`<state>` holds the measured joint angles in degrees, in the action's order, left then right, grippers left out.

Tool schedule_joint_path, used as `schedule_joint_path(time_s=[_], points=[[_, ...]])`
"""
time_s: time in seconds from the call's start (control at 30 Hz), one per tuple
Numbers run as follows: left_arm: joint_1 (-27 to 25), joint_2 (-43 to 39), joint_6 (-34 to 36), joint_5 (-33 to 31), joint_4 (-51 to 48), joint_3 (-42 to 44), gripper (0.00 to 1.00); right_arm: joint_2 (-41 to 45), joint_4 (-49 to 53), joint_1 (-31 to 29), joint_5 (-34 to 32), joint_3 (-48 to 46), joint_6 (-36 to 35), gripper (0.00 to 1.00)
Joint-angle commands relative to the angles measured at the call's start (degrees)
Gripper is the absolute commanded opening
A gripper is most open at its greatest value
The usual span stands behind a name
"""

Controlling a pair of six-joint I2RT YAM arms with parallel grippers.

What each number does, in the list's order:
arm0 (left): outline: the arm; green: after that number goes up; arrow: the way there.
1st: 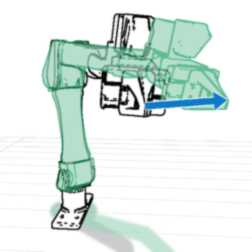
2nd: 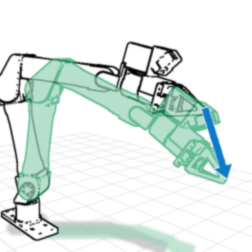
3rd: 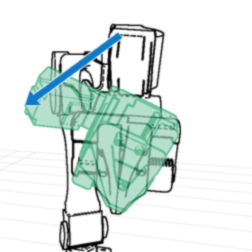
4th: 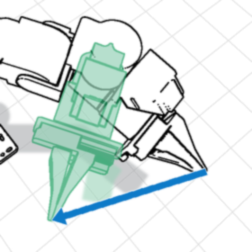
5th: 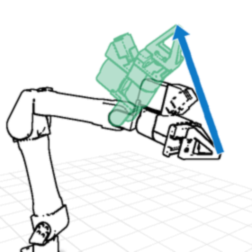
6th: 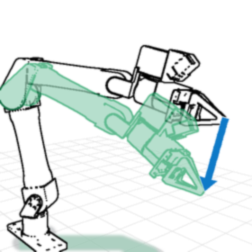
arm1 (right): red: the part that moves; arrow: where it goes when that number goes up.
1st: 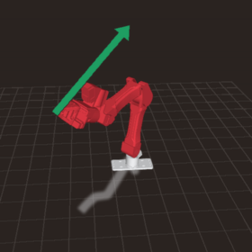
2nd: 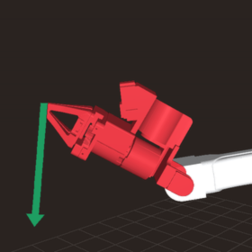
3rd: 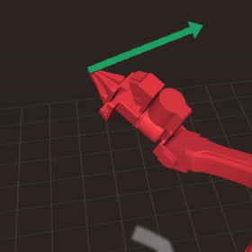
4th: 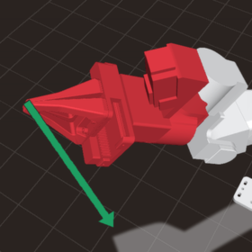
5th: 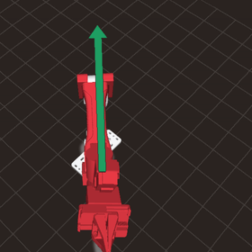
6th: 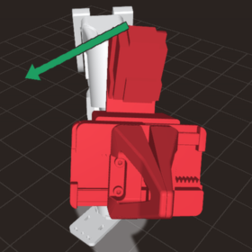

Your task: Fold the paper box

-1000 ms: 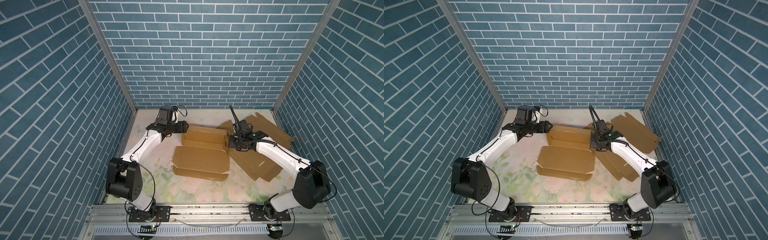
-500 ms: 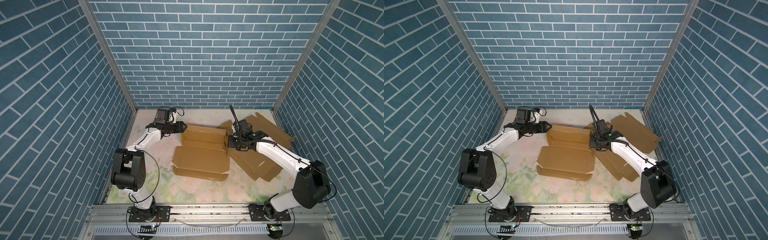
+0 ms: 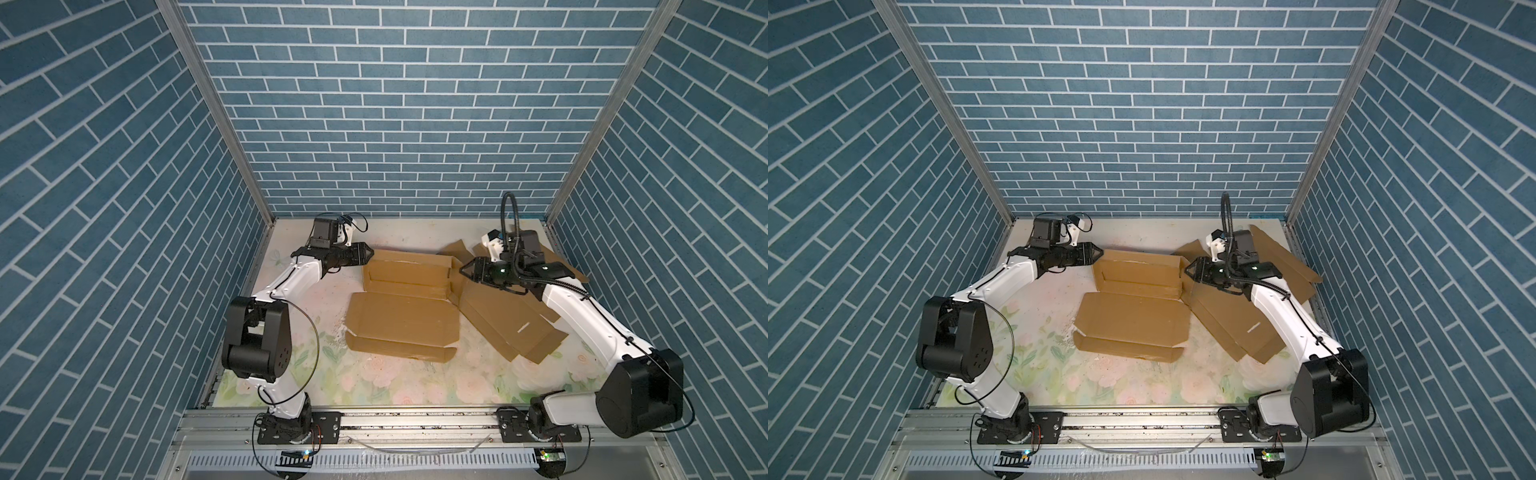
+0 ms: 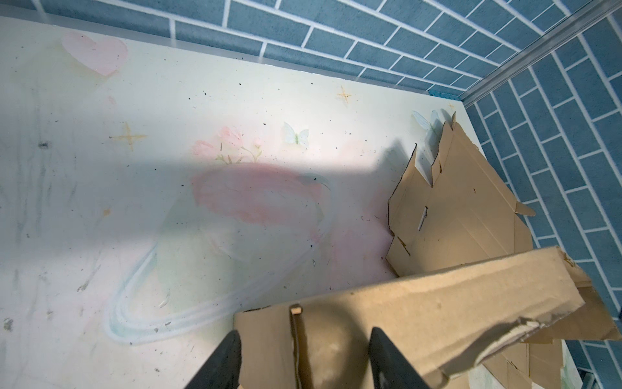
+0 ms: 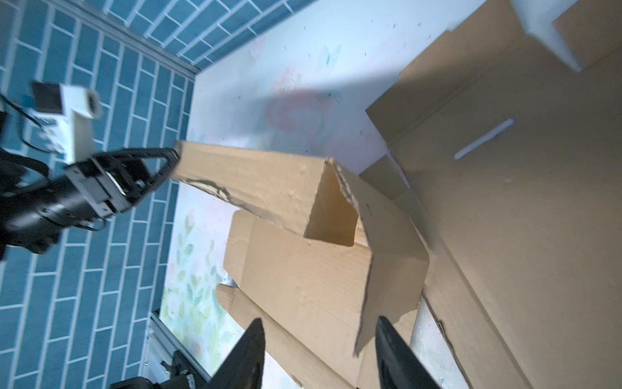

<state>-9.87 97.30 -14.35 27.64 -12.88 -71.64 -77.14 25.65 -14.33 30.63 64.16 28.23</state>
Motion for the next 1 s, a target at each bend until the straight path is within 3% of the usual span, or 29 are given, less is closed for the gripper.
schedule_joint_path(time_s=[0.0, 0.17, 0.47, 0.63, 0.83, 0.97], points=[[0.46, 1.82, 0.94, -1.25, -2.06, 1.63, 0.61, 1.65, -2.77, 6.05, 5.23, -1.7, -0.17, 0.53], [0.51, 2.06, 0.99, -1.27, -2.02, 1.56, 0.61, -4.22, -1.57, 8.43, -9.2, -0.95, -6.85, 0.46], [0.51, 2.2, 1.16, -1.61, -2.5, 1.16, 0.61, -11.38, -11.23, -0.05, -16.24, -3.34, -19.5, 0.5], [0.46, 2.35, 1.15, -1.68, -2.46, 1.06, 0.61, -13.17, -12.25, -3.75, -16.06, -4.32, -26.49, 0.51], [0.46, 2.55, 0.99, -1.66, -2.45, 1.0, 0.61, -11.36, -15.89, -6.09, -9.74, -5.99, -30.68, 0.52], [0.46, 2.42, 0.78, -1.63, -2.06, 1.44, 0.61, -12.21, -16.8, -7.51, -8.97, -6.24, -31.39, 0.51]])
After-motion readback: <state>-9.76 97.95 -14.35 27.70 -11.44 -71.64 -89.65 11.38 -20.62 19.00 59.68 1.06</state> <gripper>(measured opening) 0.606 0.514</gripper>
